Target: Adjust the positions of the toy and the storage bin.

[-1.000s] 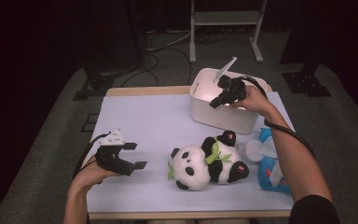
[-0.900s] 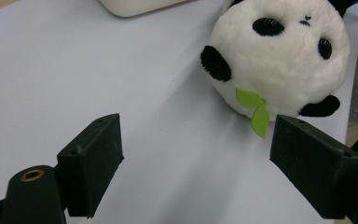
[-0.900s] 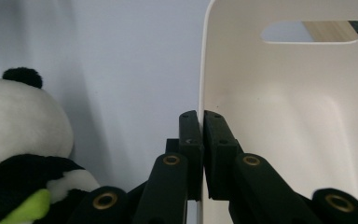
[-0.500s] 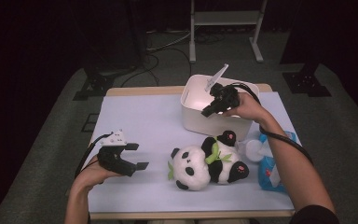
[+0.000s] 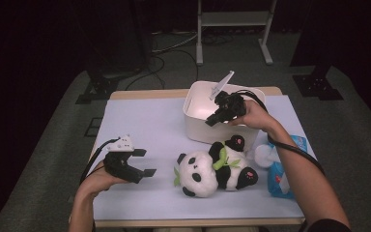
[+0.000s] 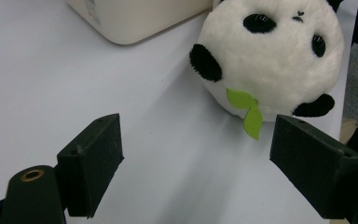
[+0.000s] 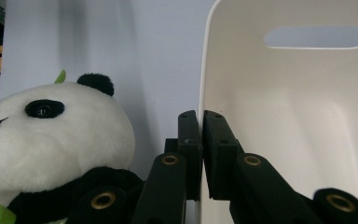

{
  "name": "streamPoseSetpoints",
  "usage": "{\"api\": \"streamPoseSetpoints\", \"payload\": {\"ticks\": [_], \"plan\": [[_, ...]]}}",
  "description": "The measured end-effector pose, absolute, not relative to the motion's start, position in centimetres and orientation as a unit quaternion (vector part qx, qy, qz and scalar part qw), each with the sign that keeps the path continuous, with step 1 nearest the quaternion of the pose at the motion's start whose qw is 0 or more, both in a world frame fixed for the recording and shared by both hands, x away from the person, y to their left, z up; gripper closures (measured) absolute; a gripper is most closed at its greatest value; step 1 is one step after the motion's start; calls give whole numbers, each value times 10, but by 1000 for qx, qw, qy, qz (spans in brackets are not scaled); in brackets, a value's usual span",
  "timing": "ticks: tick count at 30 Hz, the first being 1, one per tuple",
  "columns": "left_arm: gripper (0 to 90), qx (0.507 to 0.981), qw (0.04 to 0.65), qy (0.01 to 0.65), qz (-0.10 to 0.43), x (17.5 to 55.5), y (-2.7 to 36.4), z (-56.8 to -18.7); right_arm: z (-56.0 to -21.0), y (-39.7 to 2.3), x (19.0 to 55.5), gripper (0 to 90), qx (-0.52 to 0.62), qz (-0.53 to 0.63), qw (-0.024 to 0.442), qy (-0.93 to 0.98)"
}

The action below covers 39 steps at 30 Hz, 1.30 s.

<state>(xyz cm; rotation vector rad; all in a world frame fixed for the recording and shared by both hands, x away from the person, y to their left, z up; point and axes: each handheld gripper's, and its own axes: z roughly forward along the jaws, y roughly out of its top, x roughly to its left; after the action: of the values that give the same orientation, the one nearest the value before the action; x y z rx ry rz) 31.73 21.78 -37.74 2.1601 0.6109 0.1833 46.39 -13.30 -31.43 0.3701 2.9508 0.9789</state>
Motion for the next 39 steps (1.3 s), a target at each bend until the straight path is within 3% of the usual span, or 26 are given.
{"api": "streamPoseSetpoints", "payload": {"ticks": [28, 39], "plan": [[161, 867, 429, 243, 68, 318, 215, -379, -315, -134, 443, 851, 76, 313, -20, 946], [160, 867, 430, 244, 67, 318, 216, -380, -310, -140, 445, 789, 104, 328, -27, 939]]}}
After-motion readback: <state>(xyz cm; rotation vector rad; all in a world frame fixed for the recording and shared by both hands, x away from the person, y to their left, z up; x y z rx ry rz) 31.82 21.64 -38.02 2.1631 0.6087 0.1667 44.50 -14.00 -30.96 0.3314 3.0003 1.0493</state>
